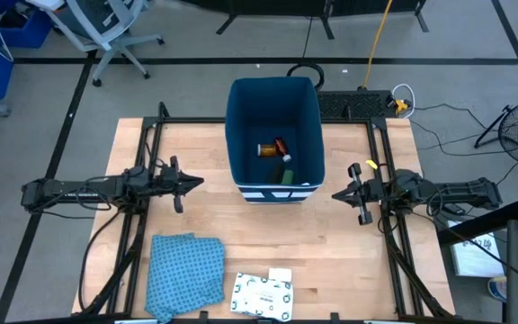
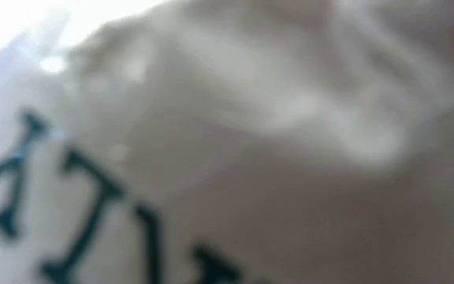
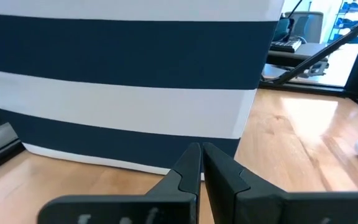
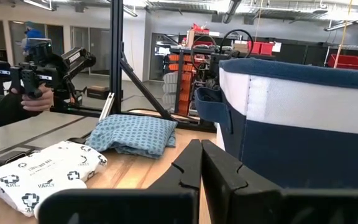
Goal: Pick & place medical supplies in basket/bin
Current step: Put the mailer bag into the basket
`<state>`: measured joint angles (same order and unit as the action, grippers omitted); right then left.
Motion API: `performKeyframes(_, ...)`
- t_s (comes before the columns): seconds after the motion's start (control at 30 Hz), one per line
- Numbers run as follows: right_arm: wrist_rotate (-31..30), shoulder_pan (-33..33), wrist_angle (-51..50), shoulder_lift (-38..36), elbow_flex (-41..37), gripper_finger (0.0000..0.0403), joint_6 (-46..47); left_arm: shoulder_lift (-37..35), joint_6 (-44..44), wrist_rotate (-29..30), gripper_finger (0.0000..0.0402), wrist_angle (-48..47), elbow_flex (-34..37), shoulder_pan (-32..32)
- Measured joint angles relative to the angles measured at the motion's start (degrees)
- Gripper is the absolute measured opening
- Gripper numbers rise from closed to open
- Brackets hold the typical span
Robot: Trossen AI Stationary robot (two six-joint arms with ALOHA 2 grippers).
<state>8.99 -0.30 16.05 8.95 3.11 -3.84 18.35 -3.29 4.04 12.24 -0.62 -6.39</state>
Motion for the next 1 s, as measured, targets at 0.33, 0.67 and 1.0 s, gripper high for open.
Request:
performKeyframes(0.33, 0.00, 0.00, -0.02, 0.00, -0.06, 0.0005, -0.06, 0.02, -4.86, -3.18, 0.0021, 1.46, 0.01, 0.24)
performKeyframes(0.67, -0.09, 0.00, -0.04, 0.01, -0.10, 0.0002, -1.84, 2.20, -1.49, 1.85, 0.0021, 5.50, -5.82, 14.01)
performKeyframes(1.0, -0.04, 0.00, -0.20, 0.09, -0.10, 0.0004, -1.81, 30.21, 5.39, 24.66, 0.0021, 2.33, -23.45, 34.84)
